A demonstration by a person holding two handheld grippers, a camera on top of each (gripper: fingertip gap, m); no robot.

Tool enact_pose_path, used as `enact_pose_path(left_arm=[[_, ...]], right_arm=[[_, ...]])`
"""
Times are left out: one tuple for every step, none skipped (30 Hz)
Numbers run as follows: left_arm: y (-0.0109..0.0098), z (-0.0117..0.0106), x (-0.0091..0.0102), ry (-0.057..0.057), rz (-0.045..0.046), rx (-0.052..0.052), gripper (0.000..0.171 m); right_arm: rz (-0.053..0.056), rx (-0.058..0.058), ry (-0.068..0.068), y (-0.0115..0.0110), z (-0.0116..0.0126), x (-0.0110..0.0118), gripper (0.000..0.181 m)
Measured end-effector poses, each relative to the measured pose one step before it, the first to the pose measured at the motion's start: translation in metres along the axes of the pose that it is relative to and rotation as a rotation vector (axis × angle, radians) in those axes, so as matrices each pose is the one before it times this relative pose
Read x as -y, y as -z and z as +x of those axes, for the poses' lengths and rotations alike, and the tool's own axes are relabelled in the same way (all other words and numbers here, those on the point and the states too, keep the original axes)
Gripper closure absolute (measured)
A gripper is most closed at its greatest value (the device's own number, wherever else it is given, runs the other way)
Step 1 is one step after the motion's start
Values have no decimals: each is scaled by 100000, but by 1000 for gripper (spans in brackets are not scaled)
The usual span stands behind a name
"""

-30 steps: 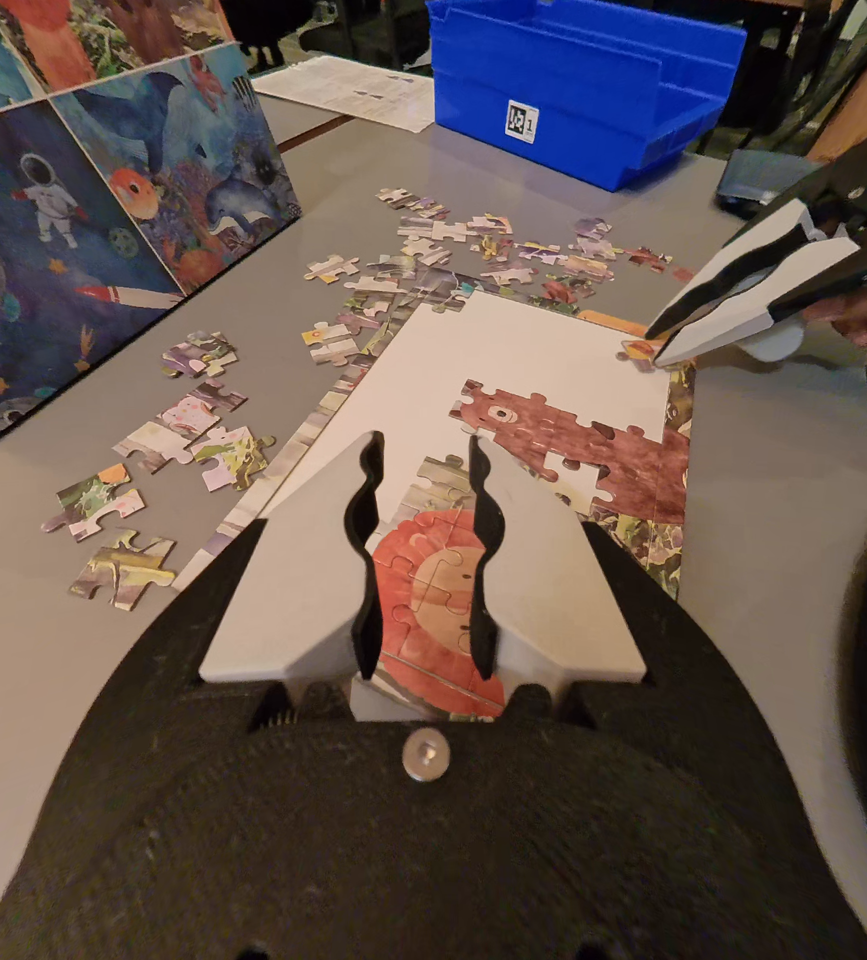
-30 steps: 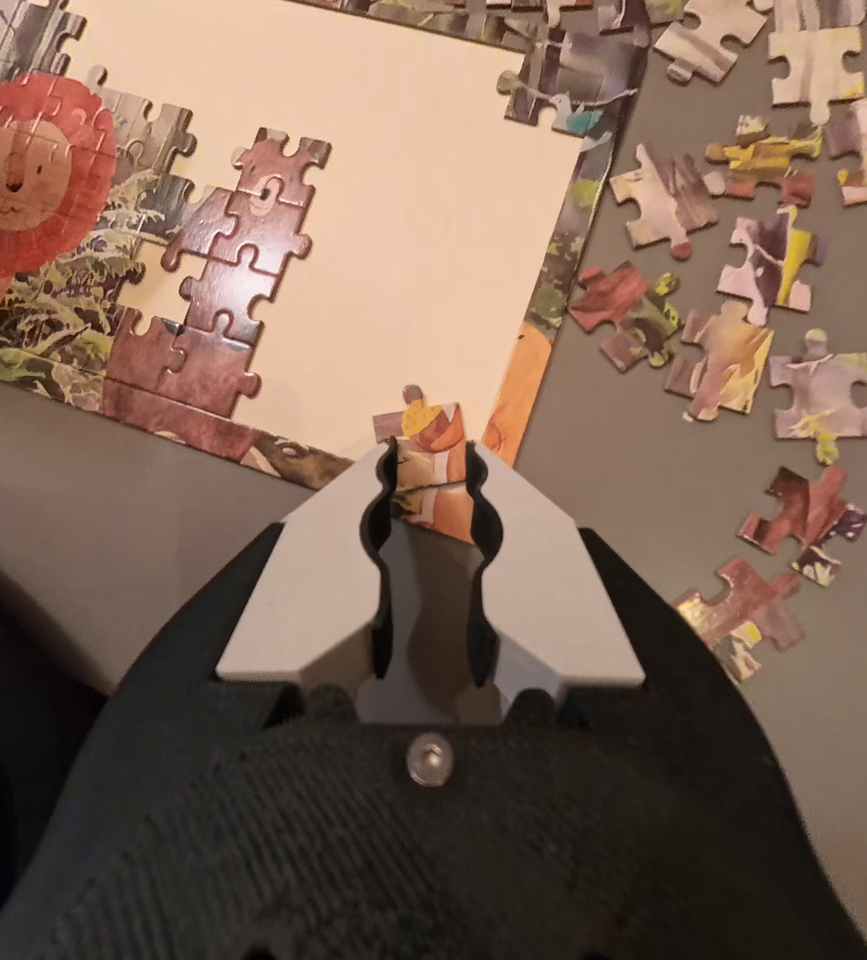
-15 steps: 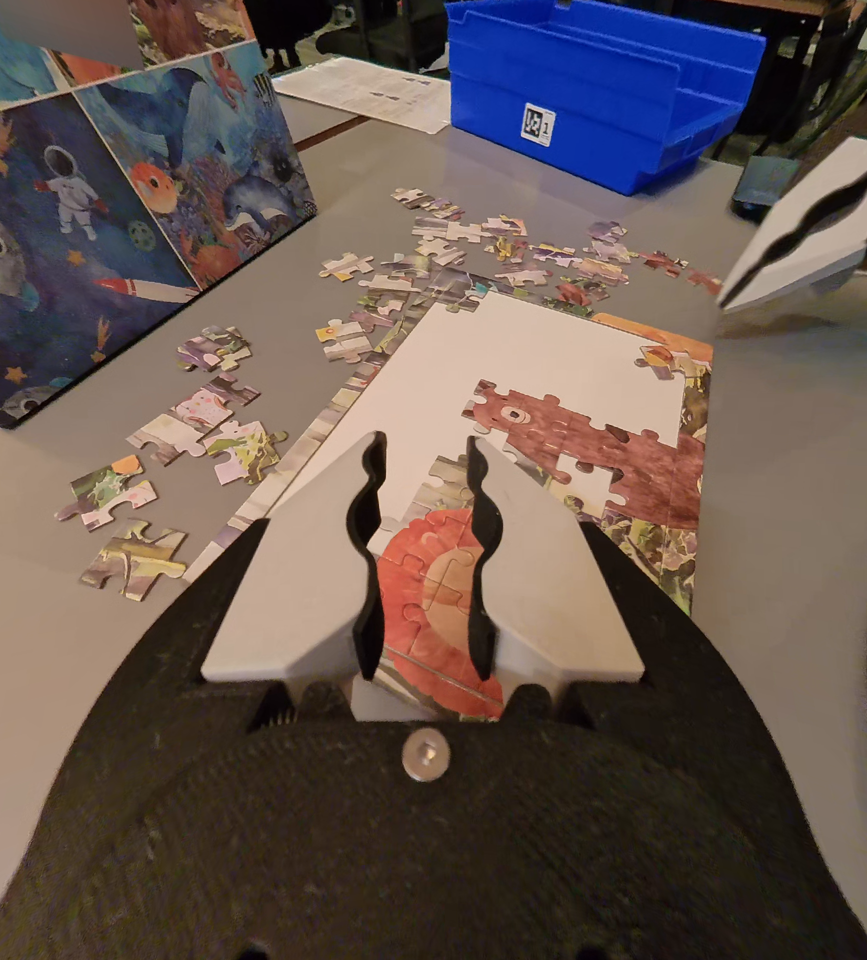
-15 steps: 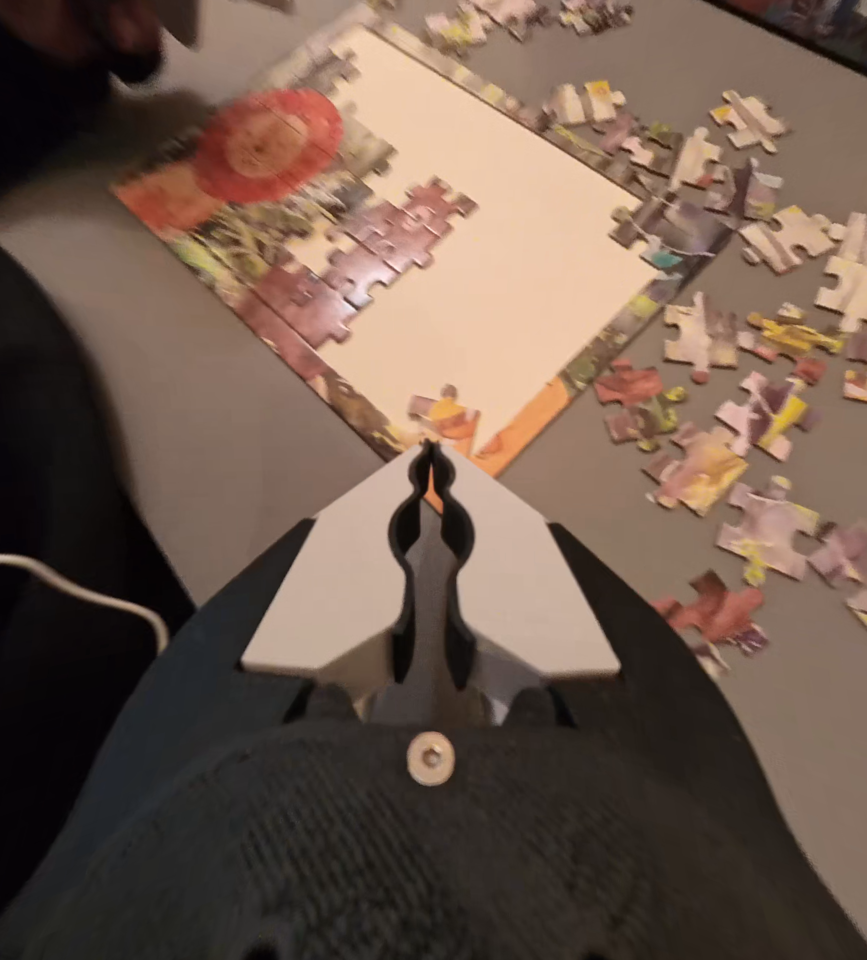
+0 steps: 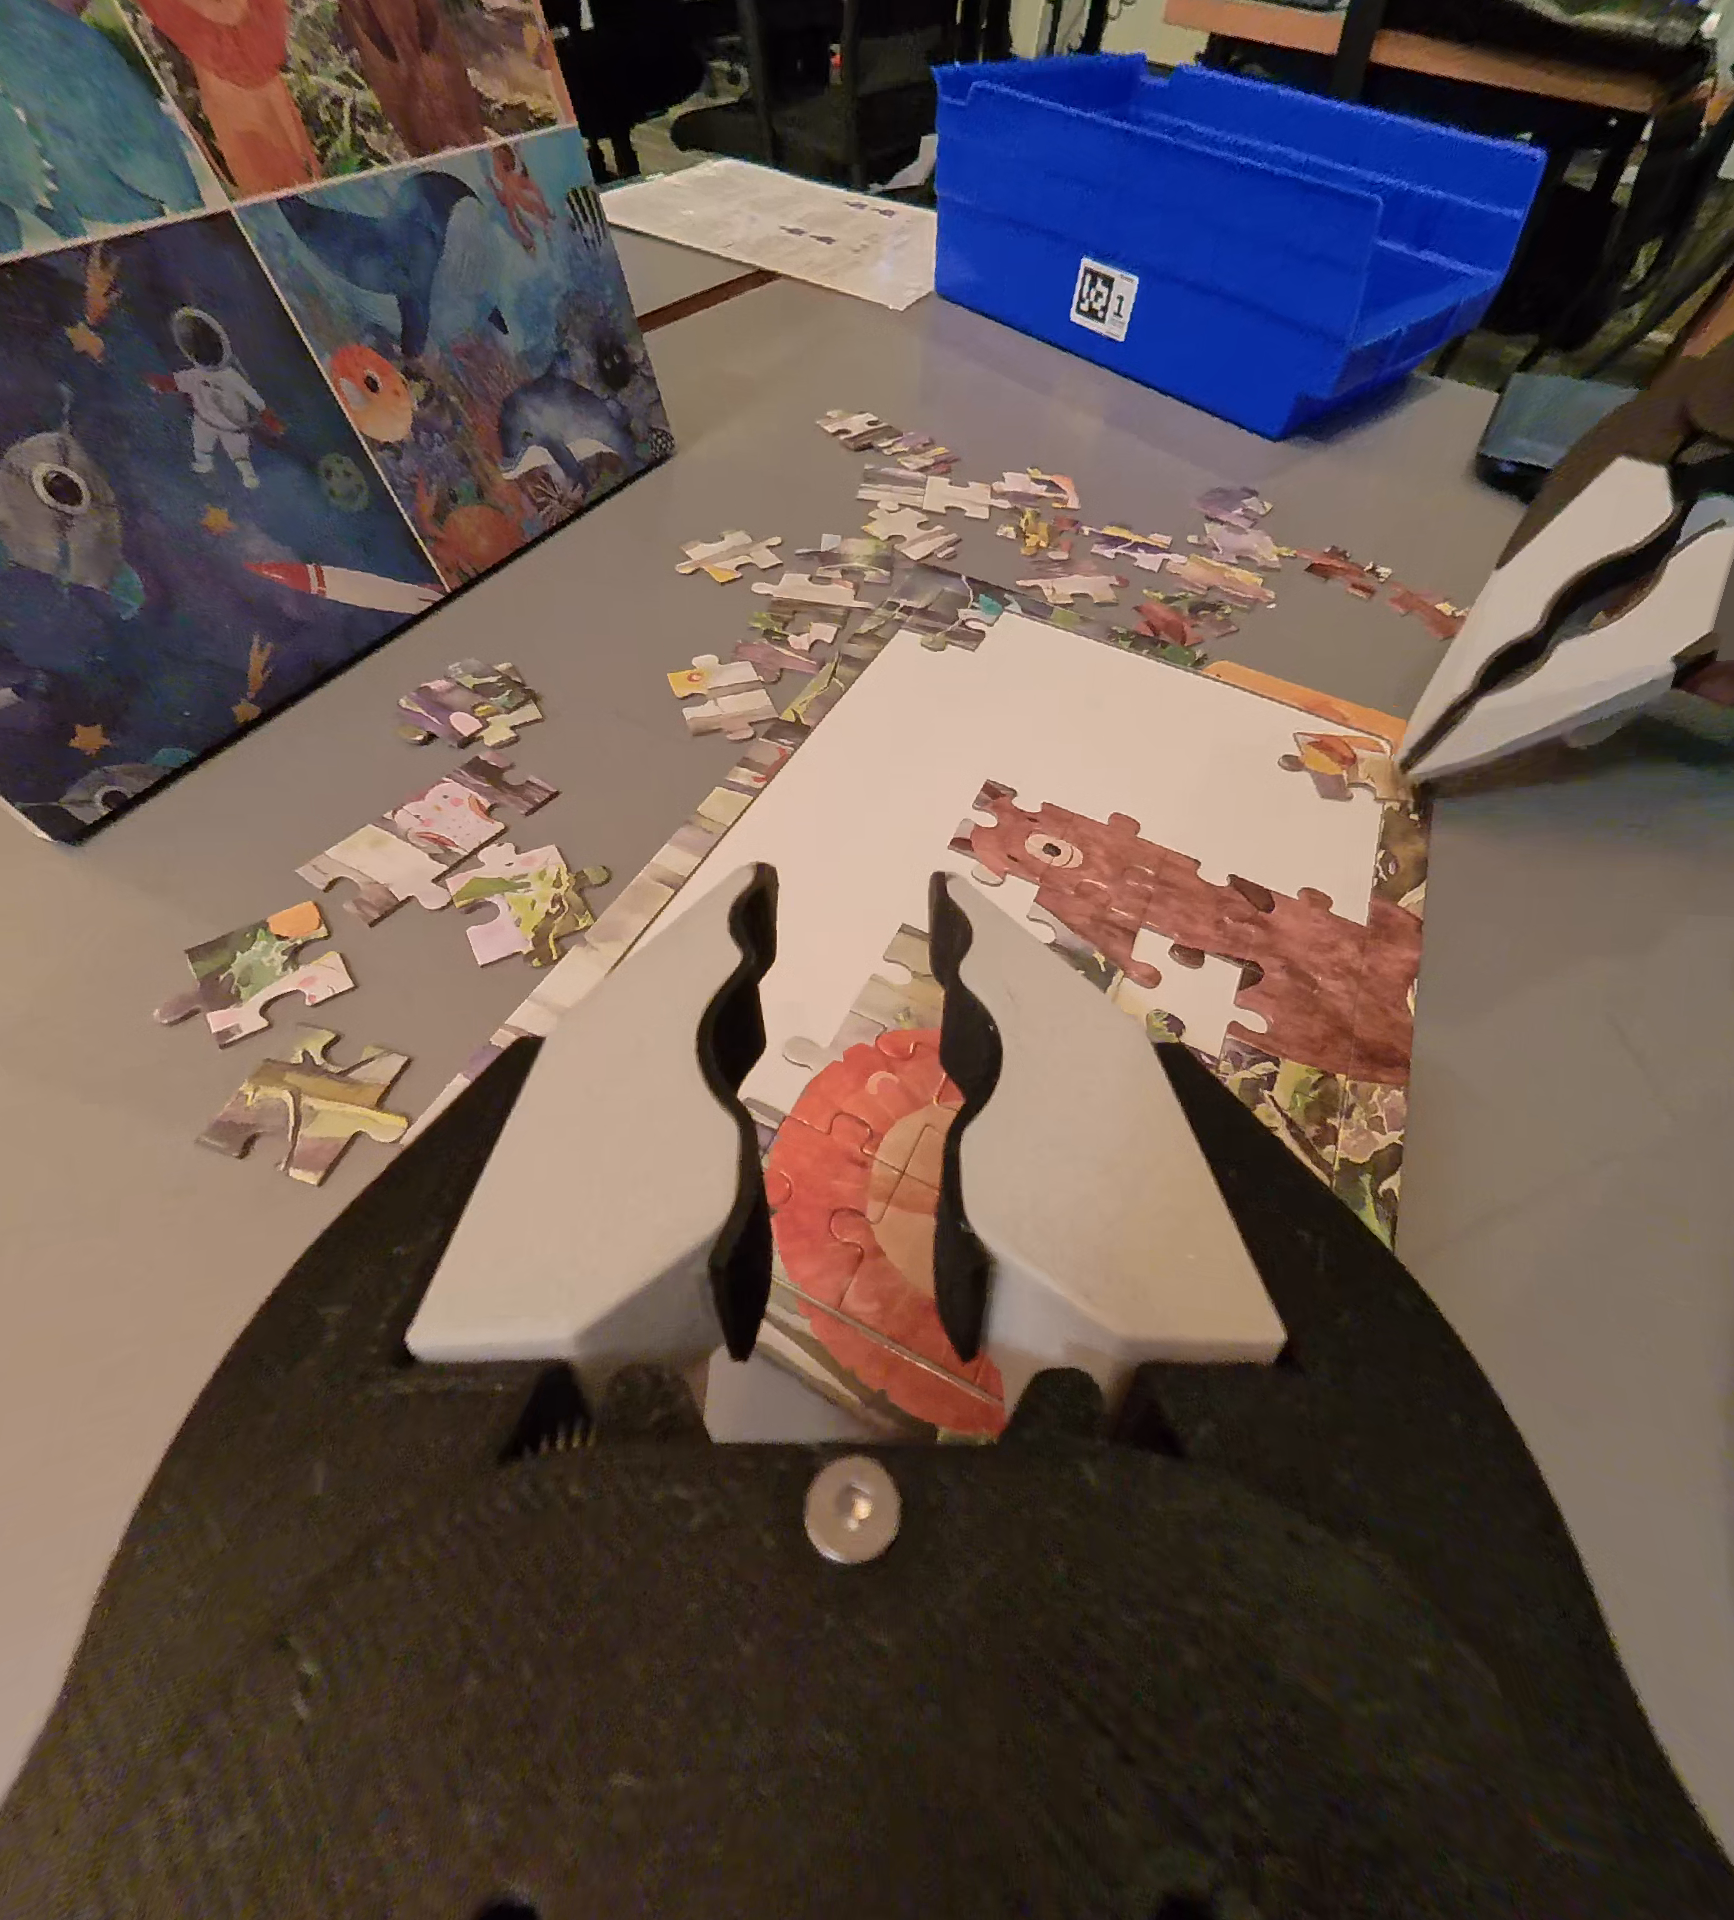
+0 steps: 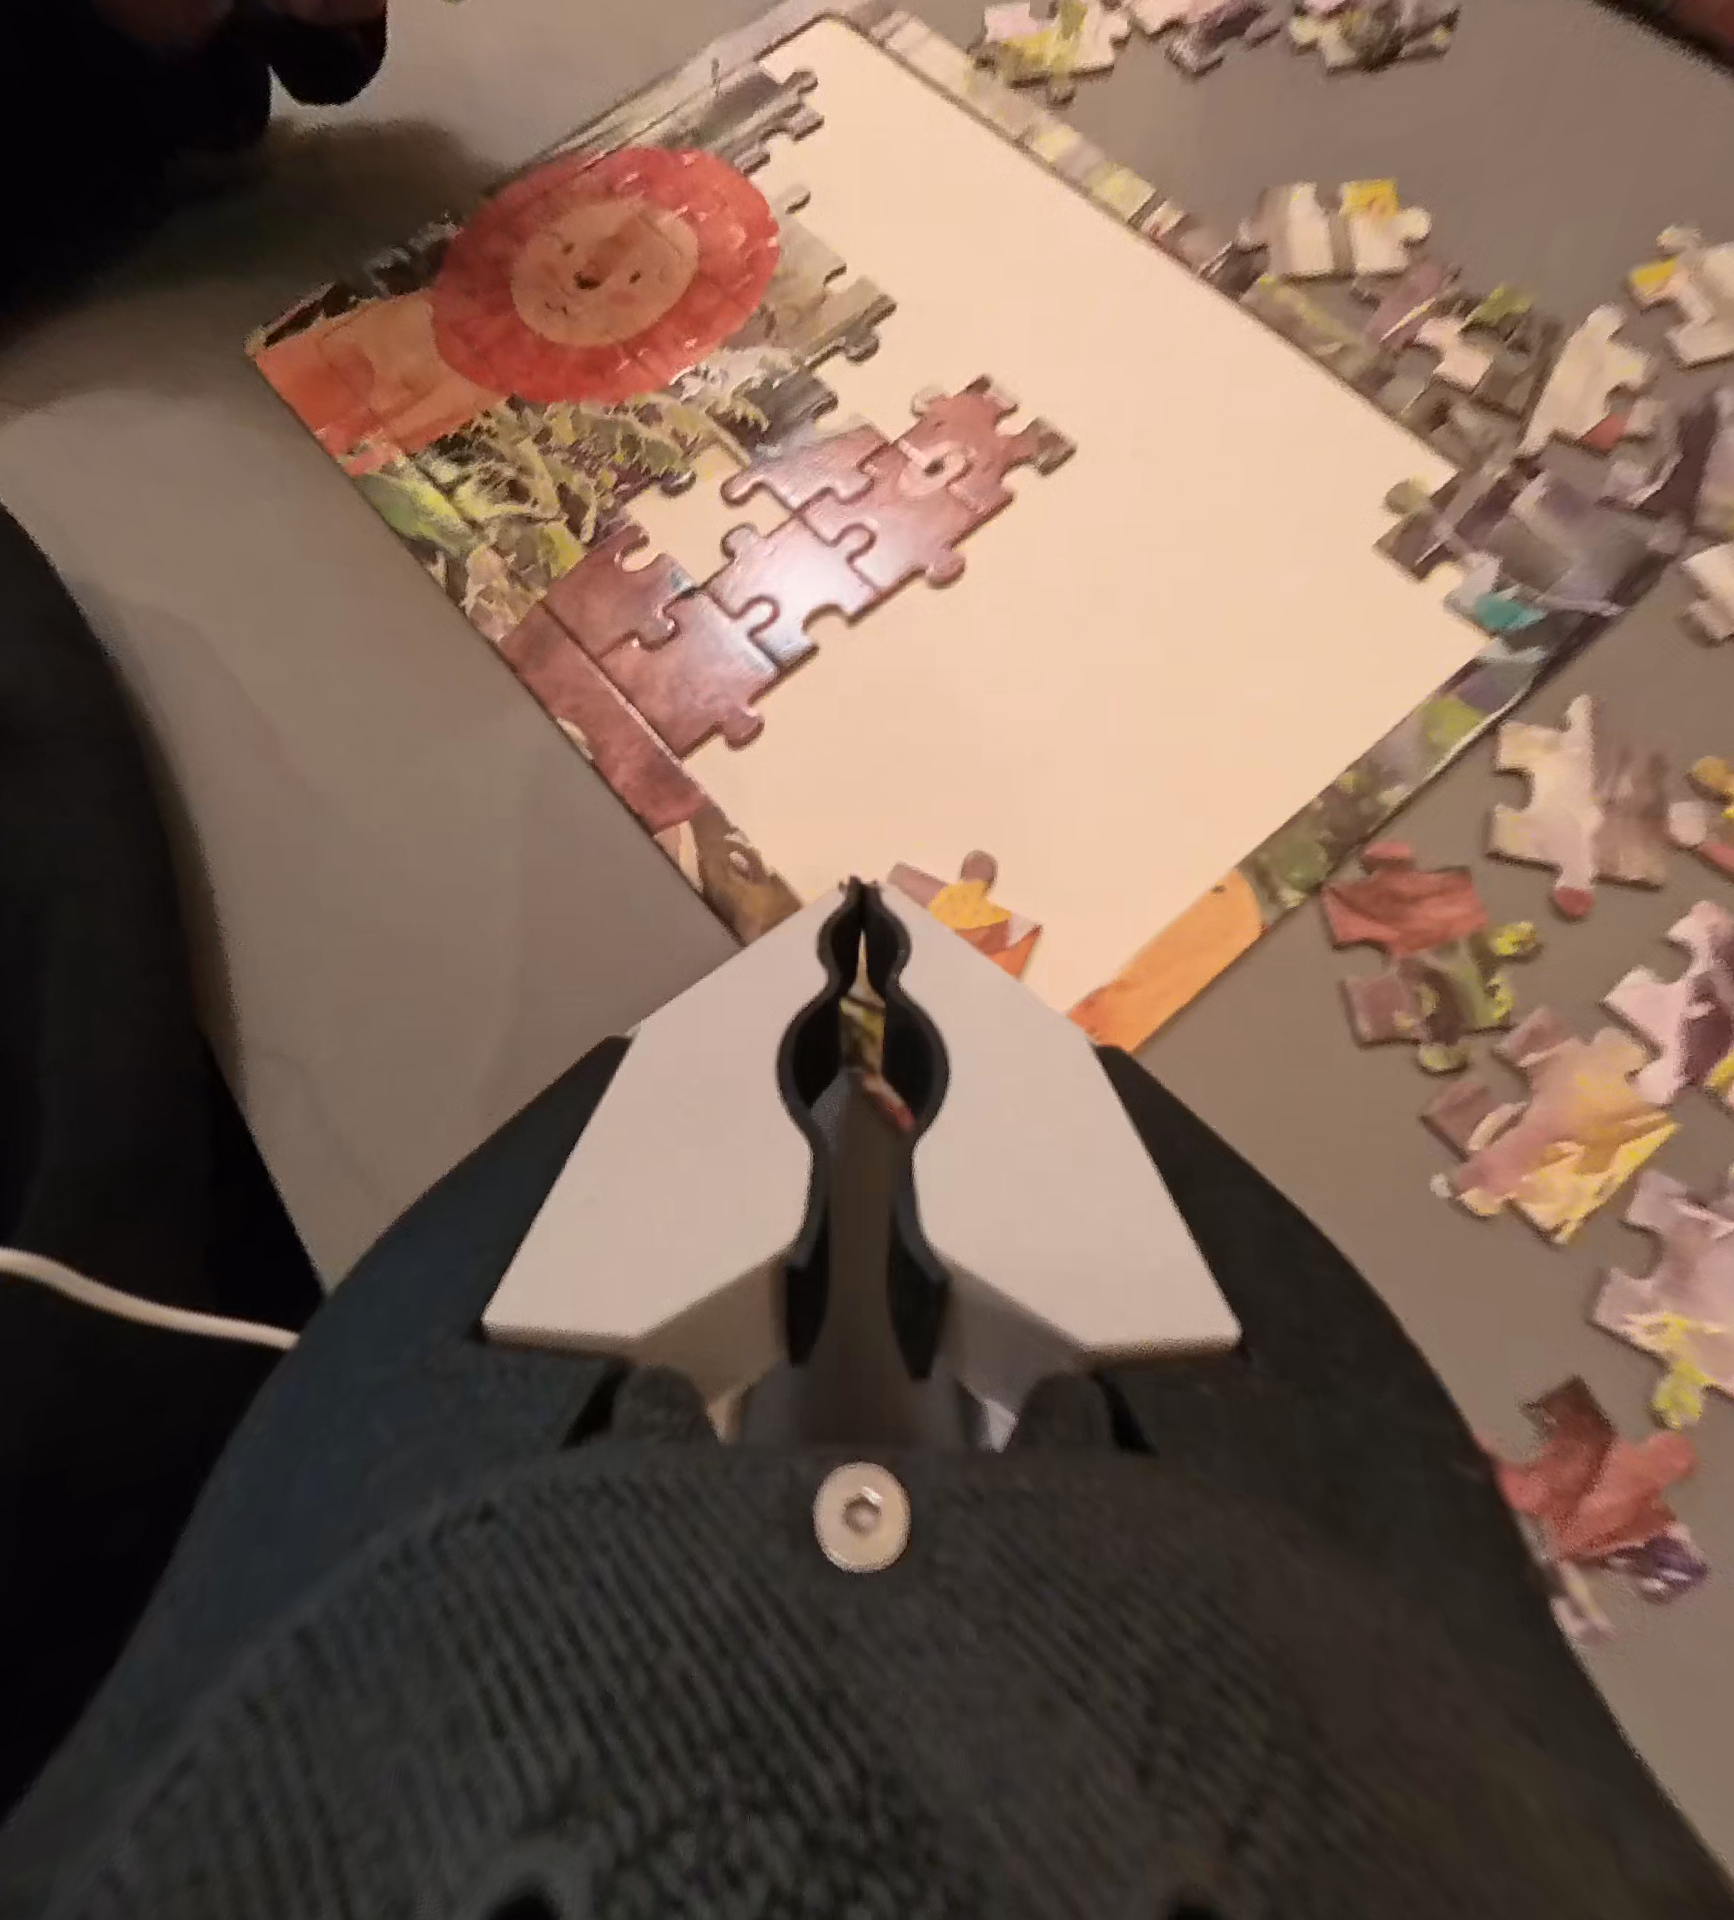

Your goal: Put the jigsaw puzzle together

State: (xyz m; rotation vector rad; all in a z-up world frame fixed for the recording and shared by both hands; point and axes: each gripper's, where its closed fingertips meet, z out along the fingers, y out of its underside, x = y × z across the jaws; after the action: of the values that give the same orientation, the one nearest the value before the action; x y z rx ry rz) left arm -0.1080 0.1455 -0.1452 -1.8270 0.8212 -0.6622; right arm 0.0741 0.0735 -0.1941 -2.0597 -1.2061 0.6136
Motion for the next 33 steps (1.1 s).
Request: enact_pose_path(left_arm=[[48,7,57,-211,128,112,144],[36,36,64,-244,164,32,144],[18,46,55,-264,210,-15,144],[-26,60,19,-228,22,-106,144],[-35,51,-25,-190,-214,-103,144],[-50,30,-57,-170,-371,-18,144],[-13,13,-36,-247,-239,114,144],[8,-32,-4,-267,13,310,144],[28,-36,15,-162,53,305,144],[23,-58,7,56,120,165,144],[29,-17,15,282,112,-114,144],[19,-3,11,338,128,-246,144],[6,23,17,232,154,-236,144],[-2,38,4,81,28,-232,144],[-13,43,-3,-66,-51,-155,144],[-32,37,-15,-140,-128,-122,144],[-36,58,-23,-155,-205,-131,144],[-33,26,-29,-152,-161,-50,144],[-23,17,-21,-108,-157,-4,144],[2,2,-8,-72,-53,50,144],[3,-8,5,-3,57,13,144],[11,7,19,95,109,-89,144],[-6,17,16,131,112,-159,144],[-8,17,-10,78,-22,-140,144],[-19,9,-12,-39,-71,-55,144],[-20,30,-1,-109,-58,-37,144],[-13,21,-19,-122,-103,-30,144],[-21,2,-13,-126,-78,52,144],[-11,-4,-19,-73,-103,74,144],[2,-10,-20,14,-79,72,144],[2,-23,-13,102,-26,13,144],[13,-9,3,158,60,-41,144],[7,-12,14,118,135,-40,144]], right_arm=[[729,-1605,1927,99,538,407,181],[-190,-2404,2213,-22,702,308,181],[-1340,-2298,1936,-219,676,159,181],[-2946,-1290,756,-434,484,-92,174],[-4448,12,-556,-586,234,-301,164],[-4115,791,-1009,-605,24,-286,157],[-2113,750,-584,-505,-103,-102,157],[-392,56,-92,-329,-63,31,158],[721,-804,-211,-86,78,145,159],[-271,-1926,-346,40,317,-31,161],[-873,-2486,-458,127,444,-155,162],[-1029,-3028,-514,184,581,-224,167],[-1104,-2846,-203,179,551,-275,168],[-747,-1720,-273,158,366,-208,167],[-345,-776,-903,159,209,-100,169],[343,-85,-728,190,73,65,170],[1297,379,-248,232,-6,233,170],[1888,125,-260,272,44,346,170],[1787,102,-526,254,102,342,170],[1425,709,-767,198,59,291,170],[1243,1591,-921,127,-36,243,170],[1093,2437,-778,15,-159,190,169],[720,3217,-383,-78,-301,103,169],[129,3736,112,-170,-421,9,166],[-392,3364,493,-239,-437,-43,162],[-813,3170,1119,-274,-495,-101,159],[-1448,3221,1764,-249,-557,-177,155],[-2098,1787,1872,-221,-363,-251,151],[-2380,72,1787,-172,-106,-295,151],[-2346,-473,1556,-136,1,-319,151],[-2182,-254,1061,-123,4,-312,152],[-1825,133,535,-92,-34,-278,152],[-633,260,237,35,-41,-94,154]])
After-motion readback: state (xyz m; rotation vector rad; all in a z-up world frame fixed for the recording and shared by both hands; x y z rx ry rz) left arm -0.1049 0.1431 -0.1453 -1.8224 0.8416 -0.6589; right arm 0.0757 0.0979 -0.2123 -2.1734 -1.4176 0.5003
